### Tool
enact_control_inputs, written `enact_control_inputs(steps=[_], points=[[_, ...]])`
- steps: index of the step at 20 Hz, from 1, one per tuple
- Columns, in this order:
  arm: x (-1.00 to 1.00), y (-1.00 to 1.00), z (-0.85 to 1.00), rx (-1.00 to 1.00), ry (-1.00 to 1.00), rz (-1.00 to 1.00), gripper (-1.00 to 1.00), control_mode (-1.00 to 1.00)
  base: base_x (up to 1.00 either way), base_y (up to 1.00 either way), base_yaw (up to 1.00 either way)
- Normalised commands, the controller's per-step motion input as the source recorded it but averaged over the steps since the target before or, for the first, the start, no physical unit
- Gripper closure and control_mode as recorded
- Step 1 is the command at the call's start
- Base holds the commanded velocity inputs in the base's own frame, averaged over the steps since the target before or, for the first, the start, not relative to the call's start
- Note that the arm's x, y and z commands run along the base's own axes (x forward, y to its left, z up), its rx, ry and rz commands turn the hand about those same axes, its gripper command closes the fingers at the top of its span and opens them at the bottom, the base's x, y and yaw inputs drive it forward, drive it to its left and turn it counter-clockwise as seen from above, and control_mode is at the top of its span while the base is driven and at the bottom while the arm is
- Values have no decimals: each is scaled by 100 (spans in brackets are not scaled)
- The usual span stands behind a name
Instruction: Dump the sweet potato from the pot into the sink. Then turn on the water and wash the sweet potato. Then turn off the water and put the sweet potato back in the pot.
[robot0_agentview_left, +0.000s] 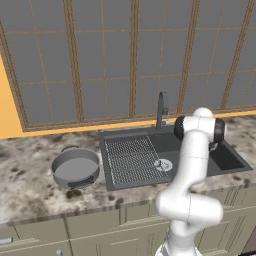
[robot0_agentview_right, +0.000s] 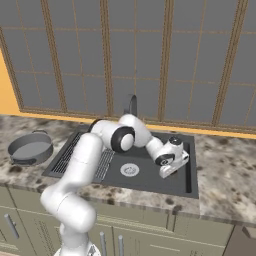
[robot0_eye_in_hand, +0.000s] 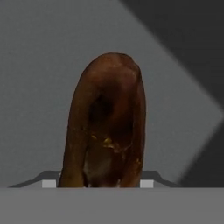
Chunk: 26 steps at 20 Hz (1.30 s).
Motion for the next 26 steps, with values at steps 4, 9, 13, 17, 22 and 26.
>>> enact_control_inputs(steps=[4, 9, 13, 17, 22, 26], points=[[-80, -26, 71, 3, -27, 0, 100, -100, 0, 0, 0], [-81, -14, 87, 1, -32, 0, 100, -100, 0, 0, 0], [-80, -4, 99, 0, -34, 0, 100, -100, 0, 0, 0], [-75, 0, 100, 0, -32, 3, 100, -100, 0, 0, 0], [-57, 9, 100, -1, -22, 9, 100, -100, 0, 0, 0], [-38, 34, 100, -6, -9, 12, 100, -100, 0, 0, 0]])
